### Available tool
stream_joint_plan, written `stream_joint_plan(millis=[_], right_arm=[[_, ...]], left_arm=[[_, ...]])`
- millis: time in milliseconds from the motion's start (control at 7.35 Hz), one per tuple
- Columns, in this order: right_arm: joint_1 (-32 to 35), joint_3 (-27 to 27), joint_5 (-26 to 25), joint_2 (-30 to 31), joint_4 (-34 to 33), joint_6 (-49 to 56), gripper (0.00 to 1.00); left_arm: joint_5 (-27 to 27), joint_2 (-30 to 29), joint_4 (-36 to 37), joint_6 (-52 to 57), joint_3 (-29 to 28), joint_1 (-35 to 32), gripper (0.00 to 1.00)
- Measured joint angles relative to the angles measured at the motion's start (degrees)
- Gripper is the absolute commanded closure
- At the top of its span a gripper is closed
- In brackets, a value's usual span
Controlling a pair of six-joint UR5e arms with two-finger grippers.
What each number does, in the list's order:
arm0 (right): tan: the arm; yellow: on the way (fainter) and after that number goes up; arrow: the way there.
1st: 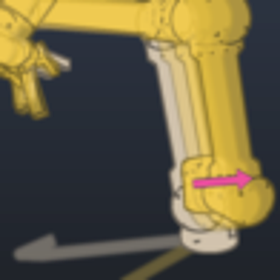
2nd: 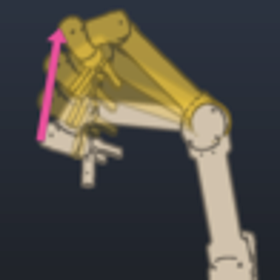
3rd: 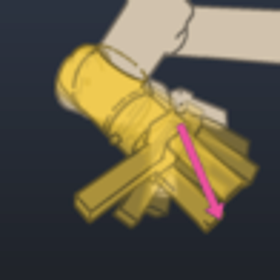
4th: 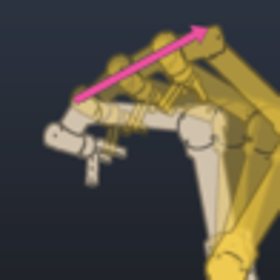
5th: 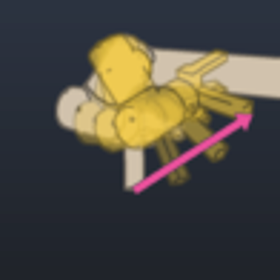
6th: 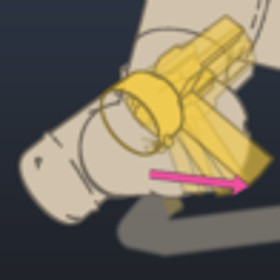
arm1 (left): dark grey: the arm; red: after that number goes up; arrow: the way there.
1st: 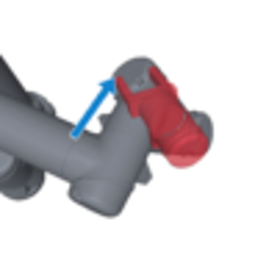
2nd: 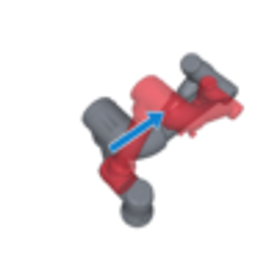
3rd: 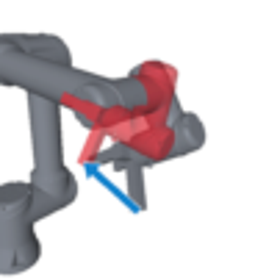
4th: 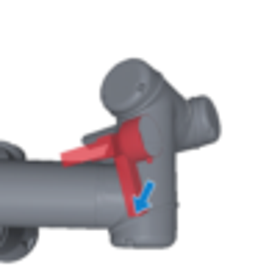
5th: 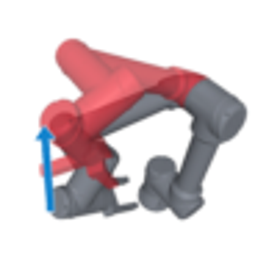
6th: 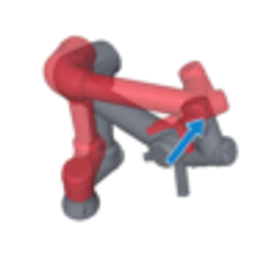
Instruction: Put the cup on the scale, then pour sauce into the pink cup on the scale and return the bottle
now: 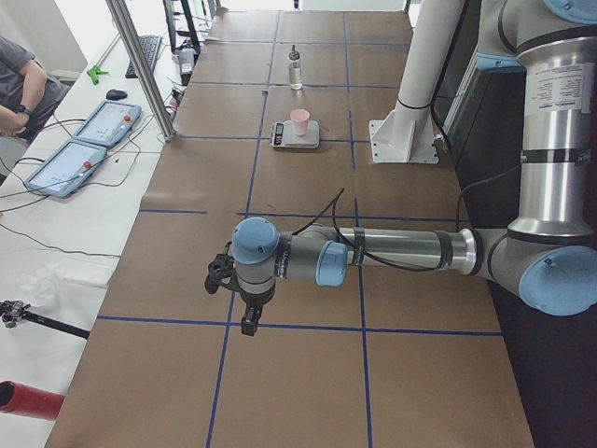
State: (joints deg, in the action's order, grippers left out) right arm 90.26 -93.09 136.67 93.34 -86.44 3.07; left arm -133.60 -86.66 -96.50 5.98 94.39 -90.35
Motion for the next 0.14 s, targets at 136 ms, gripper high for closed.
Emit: stream_joint_plan(millis=[136], right_arm=[[0.0, 0.0, 0.0, 0.0, 0.0, 0.0, 0.00]], left_arm=[[0.0, 0.0, 0.0, 0.0, 0.0, 0.0, 0.00]])
